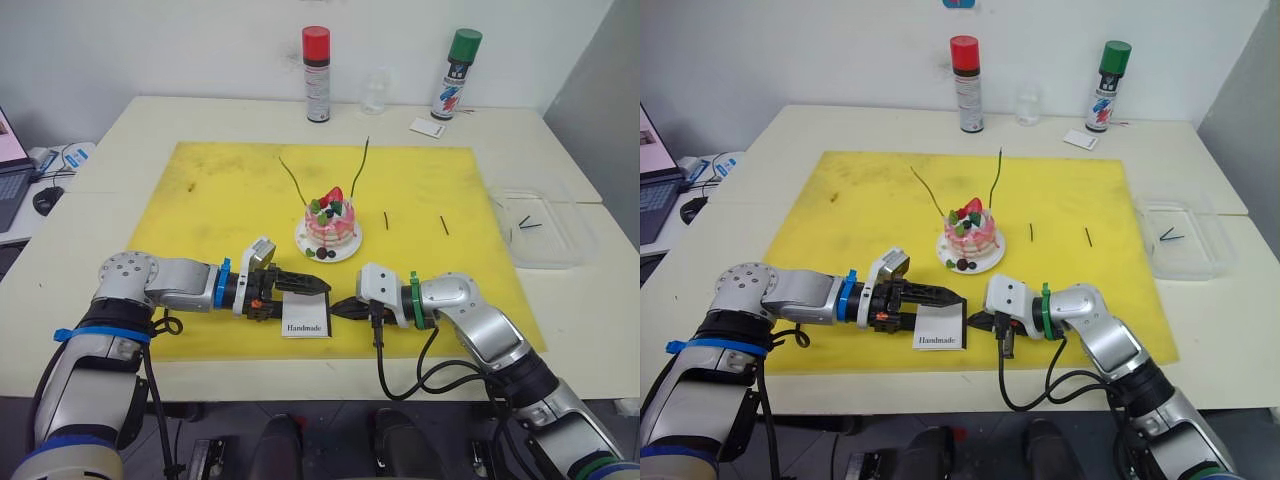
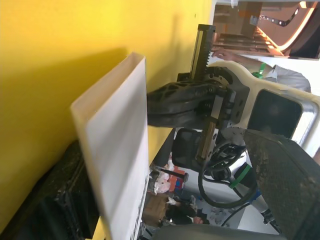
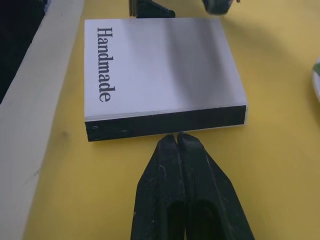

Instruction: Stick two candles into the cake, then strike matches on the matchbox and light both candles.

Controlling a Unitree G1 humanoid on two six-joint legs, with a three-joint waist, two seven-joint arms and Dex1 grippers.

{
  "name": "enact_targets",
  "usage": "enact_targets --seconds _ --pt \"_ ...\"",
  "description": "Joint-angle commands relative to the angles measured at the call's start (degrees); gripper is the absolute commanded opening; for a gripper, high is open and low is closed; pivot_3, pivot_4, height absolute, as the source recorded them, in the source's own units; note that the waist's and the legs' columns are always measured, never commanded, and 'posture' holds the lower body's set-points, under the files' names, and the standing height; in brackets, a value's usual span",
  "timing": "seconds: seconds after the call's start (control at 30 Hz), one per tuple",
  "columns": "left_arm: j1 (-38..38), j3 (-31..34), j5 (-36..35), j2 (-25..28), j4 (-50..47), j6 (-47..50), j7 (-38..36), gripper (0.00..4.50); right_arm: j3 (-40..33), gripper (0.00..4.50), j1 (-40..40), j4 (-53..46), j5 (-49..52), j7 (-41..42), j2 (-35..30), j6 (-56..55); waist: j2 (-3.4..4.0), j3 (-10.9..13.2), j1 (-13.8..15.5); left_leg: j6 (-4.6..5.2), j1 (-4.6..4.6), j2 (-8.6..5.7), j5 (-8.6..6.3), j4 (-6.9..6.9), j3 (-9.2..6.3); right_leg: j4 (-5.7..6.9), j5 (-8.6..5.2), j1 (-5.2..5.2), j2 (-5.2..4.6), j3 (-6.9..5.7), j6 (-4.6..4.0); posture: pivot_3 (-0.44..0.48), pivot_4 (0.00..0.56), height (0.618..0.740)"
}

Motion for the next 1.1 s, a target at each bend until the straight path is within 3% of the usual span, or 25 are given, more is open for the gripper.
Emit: enact_targets --seconds 0.03,0.33,1.1 --pt "0.2 -0.3 -0.5 -0.3 -1.3 0.2 -0.3 4.50 -0.6 0.04 -0.2 -0.4 0.1 0.2 -1.1 0.0 0.00 0.0 0.0 0.00 0.00 0.00 0.00 0.00 0.00 0.00 0.00 0.00 0.00 0.00 0.00 0.000 0.150 0.740" --pt "0.5 -0.4 -0.5 -0.3 -1.9 -0.2 0.0 4.50 -0.4 0.04 2.4 -5.5 3.6 4.4 -5.7 3.4 0.00 0.0 0.2 0.00 0.00 -0.01 0.00 0.00 0.00 0.00 0.00 0.01 -0.01 0.00 0.00 0.000 0.150 0.740" --pt "2.1 -0.7 -0.5 0.2 -4.7 -1.0 0.0 4.50 -0.6 0.04 1.6 -5.6 5.5 1.1 -0.7 8.0 0.00 0.0 0.1 0.00 0.00 -0.01 0.00 0.00 0.00 0.02 0.00 -0.01 -0.01 0.00 0.00 0.000 0.150 0.740"
